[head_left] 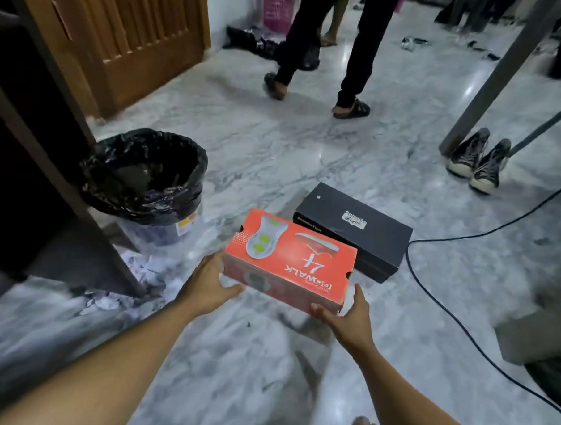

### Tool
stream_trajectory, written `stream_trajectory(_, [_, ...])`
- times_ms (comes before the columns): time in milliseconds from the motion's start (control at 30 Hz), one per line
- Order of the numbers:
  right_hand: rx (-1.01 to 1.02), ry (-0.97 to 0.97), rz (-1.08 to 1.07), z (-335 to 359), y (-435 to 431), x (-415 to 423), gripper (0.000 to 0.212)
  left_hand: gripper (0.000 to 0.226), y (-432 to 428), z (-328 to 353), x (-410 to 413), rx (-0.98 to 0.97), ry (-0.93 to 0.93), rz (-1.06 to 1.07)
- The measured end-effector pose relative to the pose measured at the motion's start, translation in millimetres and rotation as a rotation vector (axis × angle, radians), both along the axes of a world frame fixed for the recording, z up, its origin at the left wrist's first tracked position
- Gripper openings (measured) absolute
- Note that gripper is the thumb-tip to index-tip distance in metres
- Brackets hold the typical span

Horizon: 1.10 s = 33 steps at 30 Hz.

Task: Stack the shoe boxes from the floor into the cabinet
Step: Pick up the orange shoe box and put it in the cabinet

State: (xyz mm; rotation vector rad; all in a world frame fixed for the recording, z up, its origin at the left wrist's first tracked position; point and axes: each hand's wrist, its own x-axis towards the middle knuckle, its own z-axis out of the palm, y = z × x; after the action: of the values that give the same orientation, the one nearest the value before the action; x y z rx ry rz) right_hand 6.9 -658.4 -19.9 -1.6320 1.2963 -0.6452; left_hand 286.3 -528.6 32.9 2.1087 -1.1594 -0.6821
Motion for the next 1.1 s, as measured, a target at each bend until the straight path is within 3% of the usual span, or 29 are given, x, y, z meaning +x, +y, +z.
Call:
stream_trajectory(167, [0.094, -0.06, -0.014, -25.0, -25.9, 4.2, 0.109, 0.106, -53.9, -42.3, 25.5, 0.024, 0.136, 0.017])
stream_trajectory(233, [0.095, -0.076, -0.005, -32.8, -35.8, 7.1, 0.111, 0.13, -69.6, -58.7, 37.4, 0.018, 0.201, -0.005])
stream_trajectory(467, [0.037, -0.118, 0.021, -51.2, -44.8, 10.9, 0.107, 0.104, -86.1, -98.2, 34.3, -0.049, 0.228, 0.005])
stream_trajectory(633, [0.03, -0.129, -0.018, -53.6, -32.6, 1.3, 0.091, 0.105, -66.6, -101.4, 25.5, -0.119, 0.247, 0.043])
stream_trajectory(867, [0.054, -0.166, 0.008, -12.2, -7.6, -31.5, 0.083, 0.102, -31.0, -66.8, 2.0, -0.198, 0.245, 0.026])
stream_trajectory(967, [0.052, -0.188, 0.033, 10.5, 12.5, -46.8, 0.081, 0.109, -8.6, -47.7, -8.3, -0.215, 0.24, -0.013])
stream_trajectory(1100, [0.076, -0.218, 0.081, 46.3, 46.9, -52.2, 0.083, 0.141, 37.0, -37.6, -4.6, -0.195, 0.172, 0.029])
